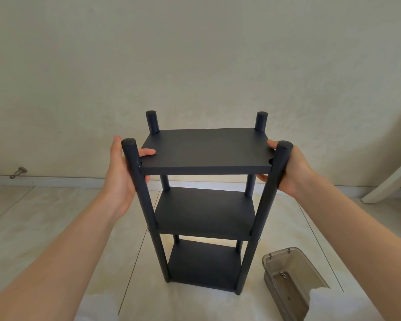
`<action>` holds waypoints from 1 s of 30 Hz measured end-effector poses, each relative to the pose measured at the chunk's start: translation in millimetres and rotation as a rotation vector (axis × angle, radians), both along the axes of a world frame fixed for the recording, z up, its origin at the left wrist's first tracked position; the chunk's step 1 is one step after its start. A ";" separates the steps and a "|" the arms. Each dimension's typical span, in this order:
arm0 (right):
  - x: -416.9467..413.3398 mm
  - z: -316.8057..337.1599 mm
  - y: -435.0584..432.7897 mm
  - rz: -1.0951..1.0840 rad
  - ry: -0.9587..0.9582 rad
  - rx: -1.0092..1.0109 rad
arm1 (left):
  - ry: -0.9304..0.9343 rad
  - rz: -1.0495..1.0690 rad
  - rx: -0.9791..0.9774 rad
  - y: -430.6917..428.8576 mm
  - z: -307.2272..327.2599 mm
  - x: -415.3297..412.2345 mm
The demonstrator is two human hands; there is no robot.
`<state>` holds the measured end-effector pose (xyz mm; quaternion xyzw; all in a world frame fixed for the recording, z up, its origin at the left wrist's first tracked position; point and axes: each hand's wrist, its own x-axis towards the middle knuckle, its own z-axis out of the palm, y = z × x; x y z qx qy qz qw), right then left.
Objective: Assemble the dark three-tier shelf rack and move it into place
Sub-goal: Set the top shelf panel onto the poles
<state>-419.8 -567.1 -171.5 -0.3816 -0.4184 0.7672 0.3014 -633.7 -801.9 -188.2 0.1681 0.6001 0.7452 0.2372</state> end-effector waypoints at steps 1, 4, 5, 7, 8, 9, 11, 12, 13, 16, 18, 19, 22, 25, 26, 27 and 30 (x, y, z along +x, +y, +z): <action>-0.4 -0.7 0.5 -0.012 0.003 -0.006 | 0.002 0.001 -0.003 0.0 0.0 -0.6; -2.3 -2.3 1.3 -0.043 0.011 -0.024 | 0.011 0.001 -0.002 -1.1 -0.2 -1.6; -3.0 -2.8 1.6 -0.048 0.011 -0.024 | 0.014 0.000 0.002 -1.3 -0.4 -1.4; -3.7 -3.6 2.3 -0.051 0.011 -0.015 | 0.013 -0.006 0.004 -1.4 -0.7 -0.7; -3.7 -3.6 2.8 -0.051 0.012 -0.010 | 0.007 -0.010 0.002 -1.9 -0.5 -0.4; -3.2 -3.4 3.7 -0.049 0.012 -0.007 | -0.005 -0.020 0.004 -3.0 -0.4 -0.6; -1.7 -2.5 5.9 -0.037 0.017 -0.004 | -0.059 -0.038 0.029 -6.4 -0.7 -3.0; -1.1 -2.0 7.1 -0.026 0.020 -0.002 | -0.100 -0.047 0.049 -8.5 -0.4 -5.1; -0.5 -1.4 8.6 -0.011 0.022 0.003 | -0.153 -0.070 0.063 -11.1 0.3 -6.9; -1.2 0.2 11.5 0.036 0.026 0.014 | -0.233 -0.185 0.014 -19.3 1.0 -10.7; -2.1 0.8 12.4 0.071 0.025 0.030 | -0.248 -0.218 -0.034 -24.1 -2.7 -16.2; -2.3 0.8 12.7 0.090 0.026 0.038 | -0.256 -0.228 -0.047 -27.1 -4.7 -19.7; -3.4 0.8 15.3 0.129 0.019 0.054 | -0.291 -0.266 -0.052 -34.5 -7.6 -27.6; -6.3 1.4 16.8 0.142 -0.002 0.052 | -0.327 -0.238 -0.020 -32.2 -6.6 -30.5; -7.0 1.6 17.3 0.144 -0.004 0.050 | -0.334 -0.221 -0.002 -29.5 -5.6 -28.9; -7.6 1.9 17.9 0.146 -0.007 0.051 | -0.344 -0.213 0.015 -26.4 -4.1 -26.6; -8.8 3.7 18.8 0.157 -0.010 0.061 | -0.392 -0.242 0.028 -19.9 0.3 -16.8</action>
